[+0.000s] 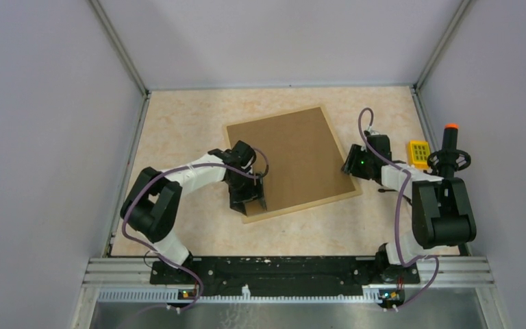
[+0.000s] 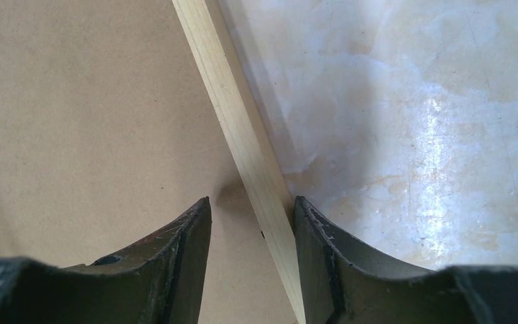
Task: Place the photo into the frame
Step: Adjust the photo frame item on the photo frame.
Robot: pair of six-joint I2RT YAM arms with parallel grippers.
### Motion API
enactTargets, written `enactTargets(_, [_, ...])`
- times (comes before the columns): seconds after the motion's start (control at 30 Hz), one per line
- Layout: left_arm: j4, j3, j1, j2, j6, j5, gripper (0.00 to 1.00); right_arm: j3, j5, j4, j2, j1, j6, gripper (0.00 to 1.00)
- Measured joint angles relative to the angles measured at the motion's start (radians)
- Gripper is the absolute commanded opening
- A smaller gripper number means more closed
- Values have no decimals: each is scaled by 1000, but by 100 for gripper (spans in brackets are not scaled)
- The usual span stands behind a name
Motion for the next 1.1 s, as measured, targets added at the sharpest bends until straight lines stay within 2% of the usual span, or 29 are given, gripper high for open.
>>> enactTargets(0.37, [-248, 229, -78, 194, 100, -102, 75, -19, 7, 48, 0, 2, 30, 46])
enactTargets(0.6, [-317, 295, -140, 253, 132, -183, 76, -20, 7, 56, 2, 2, 45, 46])
enactTargets(0.8, [-419, 404, -156, 357, 171, -185, 79, -19, 6, 67, 8, 2, 54, 46])
enactTargets(1.1, [-467, 450, -176, 390, 233, -174, 98, -19, -1, 69, 10, 2, 56, 50])
